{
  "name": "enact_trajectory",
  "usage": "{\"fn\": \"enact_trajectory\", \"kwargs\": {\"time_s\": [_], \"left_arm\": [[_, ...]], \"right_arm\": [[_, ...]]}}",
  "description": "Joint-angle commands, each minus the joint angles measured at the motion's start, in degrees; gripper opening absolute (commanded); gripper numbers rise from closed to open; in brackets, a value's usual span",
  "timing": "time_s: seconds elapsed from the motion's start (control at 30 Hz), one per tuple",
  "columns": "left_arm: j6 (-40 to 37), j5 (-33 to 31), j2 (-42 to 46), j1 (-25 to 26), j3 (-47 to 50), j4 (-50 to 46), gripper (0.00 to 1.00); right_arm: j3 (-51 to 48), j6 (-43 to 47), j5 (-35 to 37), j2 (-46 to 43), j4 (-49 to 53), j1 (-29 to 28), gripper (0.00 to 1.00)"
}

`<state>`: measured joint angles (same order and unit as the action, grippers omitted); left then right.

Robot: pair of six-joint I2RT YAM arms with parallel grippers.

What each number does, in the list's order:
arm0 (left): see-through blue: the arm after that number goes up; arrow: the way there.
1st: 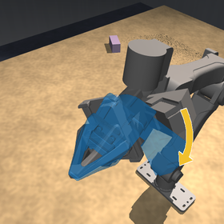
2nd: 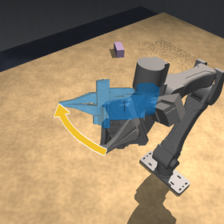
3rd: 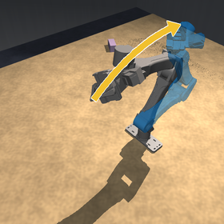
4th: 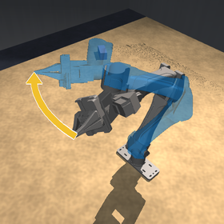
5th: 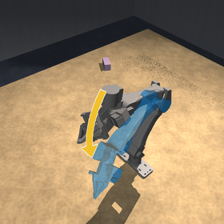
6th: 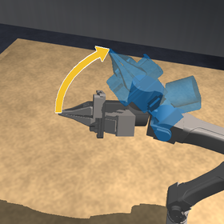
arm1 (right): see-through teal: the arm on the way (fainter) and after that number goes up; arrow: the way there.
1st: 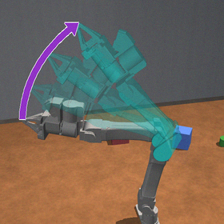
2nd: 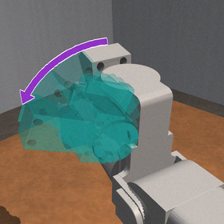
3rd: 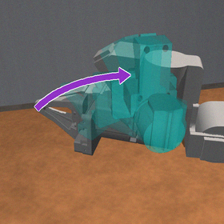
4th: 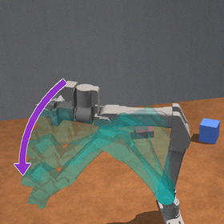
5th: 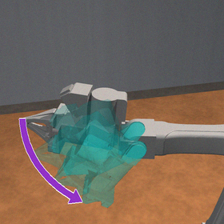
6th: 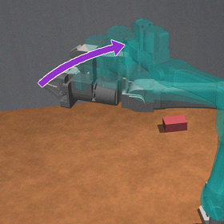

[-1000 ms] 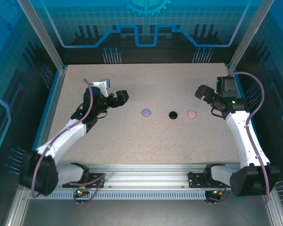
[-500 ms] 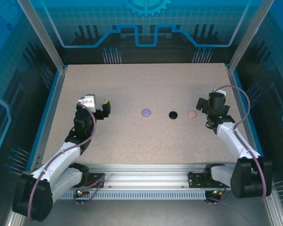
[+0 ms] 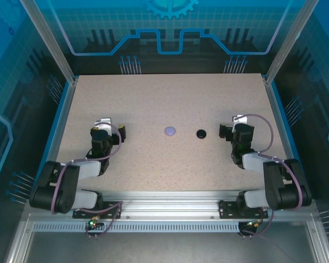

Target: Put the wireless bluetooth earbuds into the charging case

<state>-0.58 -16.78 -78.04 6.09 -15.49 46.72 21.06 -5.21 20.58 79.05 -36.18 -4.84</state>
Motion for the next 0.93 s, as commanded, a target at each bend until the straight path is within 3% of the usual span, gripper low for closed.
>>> {"fn": "enact_trajectory", "kwargs": {"time_s": [0.0,0.07,0.1,0.13,0.3,0.6,0.73,0.9], "left_arm": [[-2.9,6.0,-3.8,-0.6,-1.2,7.3,0.99],[-3.2,8.5,-6.4,-1.1,-2.2,7.8,0.99],[-2.7,9.3,-7.6,-1.9,-2.6,7.5,0.99],[-3.1,9.6,-9.2,-1.9,-2.9,9.7,0.99],[0.5,14.1,-9.2,-5.8,-8.1,-0.7,0.99],[0.6,14.0,-9.3,-5.9,-8.5,-1.6,0.99],[0.7,14.0,-9.4,-6.1,-8.7,-1.8,0.99],[0.6,13.6,-9.3,-5.9,-8.2,-1.0,0.99]], "right_arm": [[-0.6,3.8,-7.1,3.9,-11.9,-0.6,1.00],[0.7,4.4,-7.8,7.8,-14.4,-0.5,1.00],[3.3,3.4,-9.3,6.6,-6.5,0.3,1.00],[2.2,3.7,-10.7,7.5,-10.6,1.0,1.00],[2.5,3.7,-10.1,7.0,-9.3,0.7,1.00],[3.0,4.0,-10.1,7.2,-8.4,0.4,1.00],[4.2,5.2,-17.8,7.4,-6.3,1.9,1.00],[3.7,5.6,-17.3,7.3,-6.9,1.4,1.00]]}}
